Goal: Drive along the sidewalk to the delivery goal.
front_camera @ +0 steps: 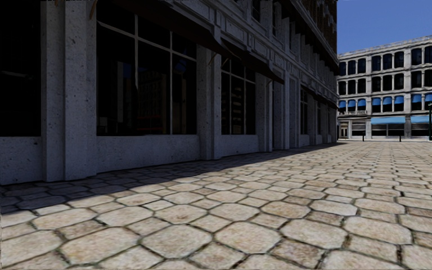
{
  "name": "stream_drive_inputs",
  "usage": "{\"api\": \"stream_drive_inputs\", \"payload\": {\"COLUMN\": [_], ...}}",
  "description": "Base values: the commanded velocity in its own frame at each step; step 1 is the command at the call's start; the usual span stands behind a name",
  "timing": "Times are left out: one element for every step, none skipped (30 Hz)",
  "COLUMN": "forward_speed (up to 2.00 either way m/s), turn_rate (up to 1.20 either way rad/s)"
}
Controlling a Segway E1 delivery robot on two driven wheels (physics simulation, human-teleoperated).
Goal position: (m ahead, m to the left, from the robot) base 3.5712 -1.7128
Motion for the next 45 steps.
{"api": "stream_drive_inputs", "payload": {"forward_speed": [1.84,1.84,1.84,1.84,1.84,1.84,1.84,1.84,1.84,1.84,1.84,1.84,1.84,1.84,1.84,1.84,1.84,1.84,1.84,1.84,1.84,1.84,1.84,1.84,1.84,1.84,1.84,1.84,1.84,1.84,1.84,1.84,1.84,1.84,1.84,1.84,1.84,1.84,1.84,1.84,1.84,1.84,1.84,1.82,1.64], "turn_rate": [0.00,0.00,0.00,0.00,0.00,0.00,0.00,0.00,0.00,0.00,0.00,0.00,-0.10,-0.10,-0.59,-1.20,-1.20,-1.20,-1.20,-1.20,-1.20,-1.20,-1.20,-1.20,-1.20,-1.20,-1.20,-1.18,-0.68,-0.19,-0.08,-0.04,-0.02,-0.01,-0.01,-0.01,-0.01,0.00,0.00,0.00,-0.08,-0.55,-0.78,-1.00,-1.20]}}
